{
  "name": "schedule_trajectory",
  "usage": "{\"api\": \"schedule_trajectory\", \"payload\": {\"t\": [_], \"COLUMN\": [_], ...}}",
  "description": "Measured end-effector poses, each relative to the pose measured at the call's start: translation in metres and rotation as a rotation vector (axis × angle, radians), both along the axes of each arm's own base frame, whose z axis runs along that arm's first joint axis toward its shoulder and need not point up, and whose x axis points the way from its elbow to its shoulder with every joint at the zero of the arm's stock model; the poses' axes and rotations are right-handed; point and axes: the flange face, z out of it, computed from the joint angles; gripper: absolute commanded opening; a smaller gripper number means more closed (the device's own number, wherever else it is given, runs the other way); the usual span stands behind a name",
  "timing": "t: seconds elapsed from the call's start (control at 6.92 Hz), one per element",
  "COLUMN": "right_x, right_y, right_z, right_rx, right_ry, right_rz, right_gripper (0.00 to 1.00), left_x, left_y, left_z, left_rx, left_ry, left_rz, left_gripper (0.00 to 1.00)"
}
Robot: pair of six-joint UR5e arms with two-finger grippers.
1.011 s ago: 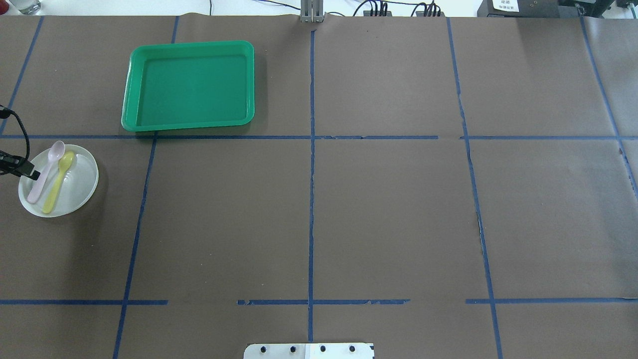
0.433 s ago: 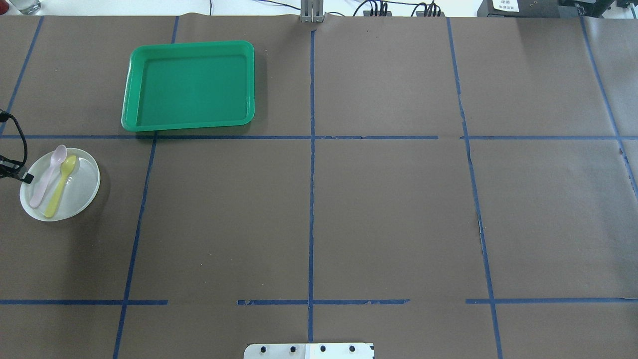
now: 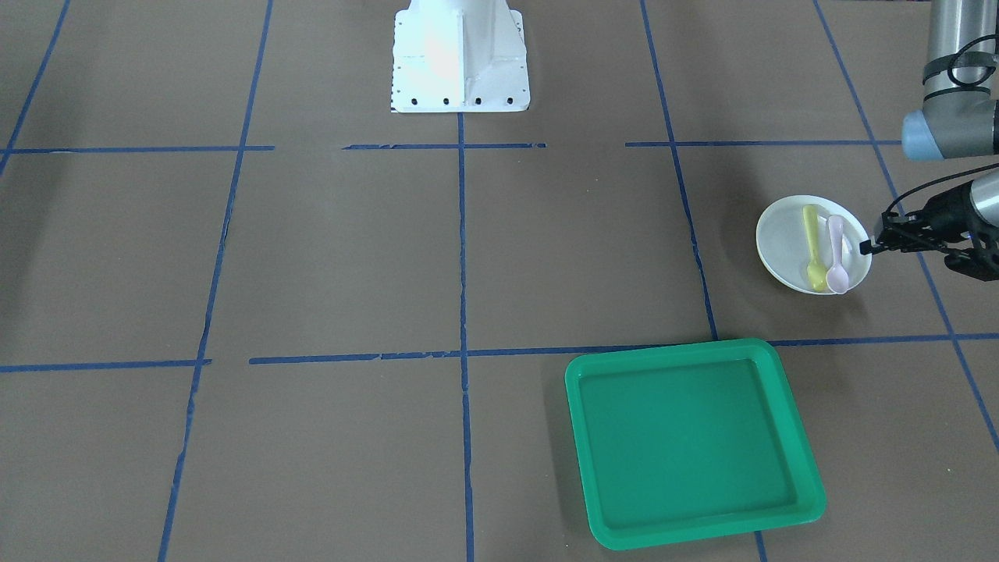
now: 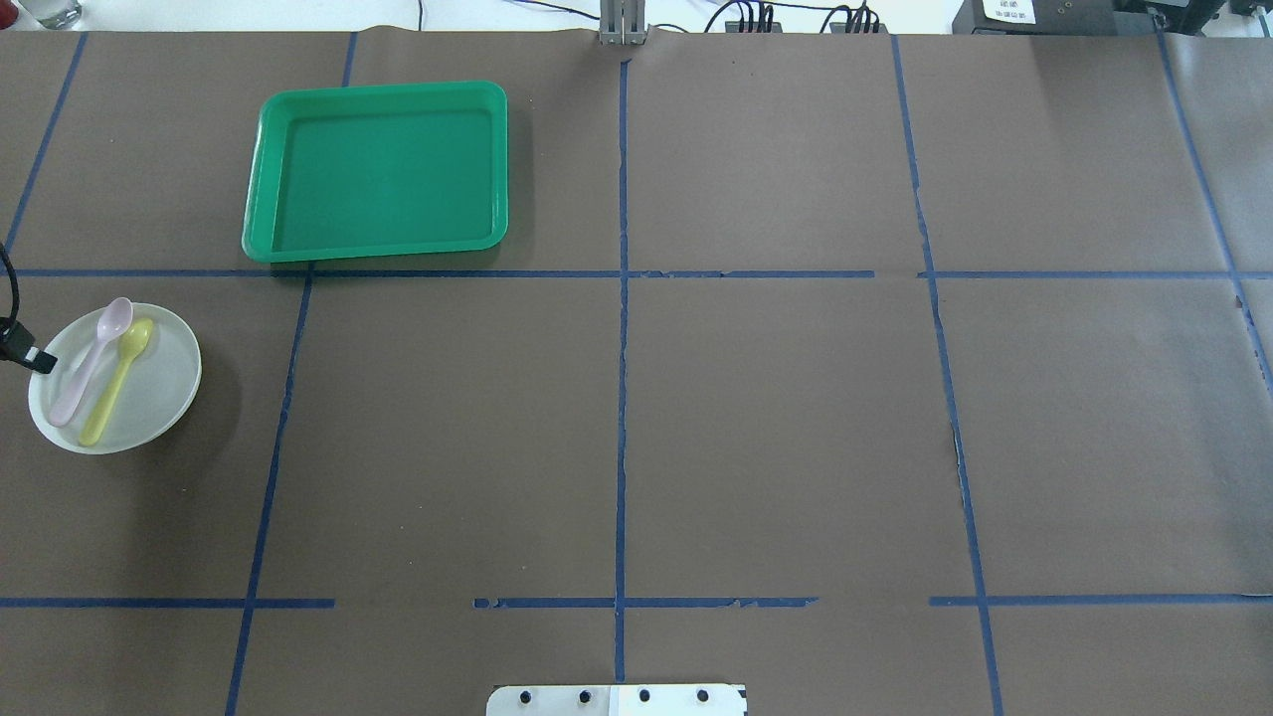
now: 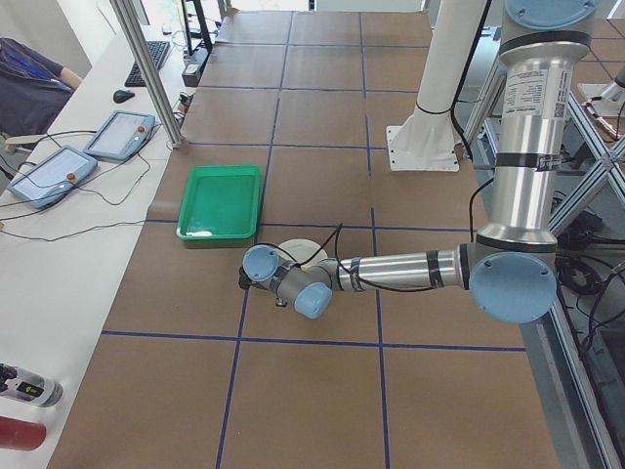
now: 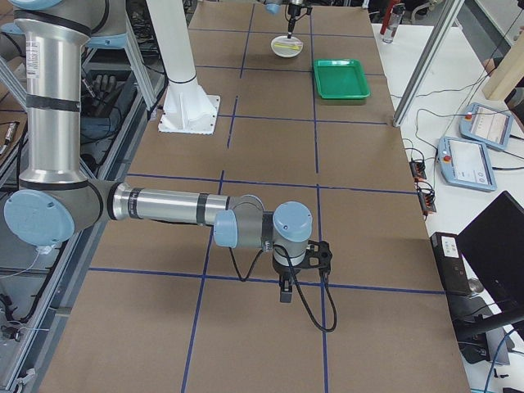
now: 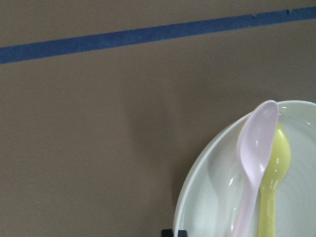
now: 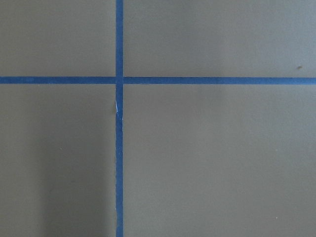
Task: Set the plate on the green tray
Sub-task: 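Lift the white plate with the left gripper and carry it over the green tray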
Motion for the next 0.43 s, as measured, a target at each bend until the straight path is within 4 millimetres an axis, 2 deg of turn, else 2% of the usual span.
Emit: {"api": "schedule_trajectory", "payload": {"t": [0.29,0.43], "right_x": [0.0,0.0], "right_y": [0.0,0.0], "right_z": [0.0,0.0], "right_rx": [0.0,0.0], "right_ry": [0.0,0.0], "right_rz": [0.0,0.0], "right_gripper": [1.0,1.0], "left_x": [-0.015,-0.016], "left_y": [-0.006,-0.019], "left_z": [-0.018,-0.037], "left_rx": [-0.061,-0.088], "left_ry": [0.053,0.055], "left_rz": [-0.01,-0.028], "left_gripper": [0.0,0.0]}}
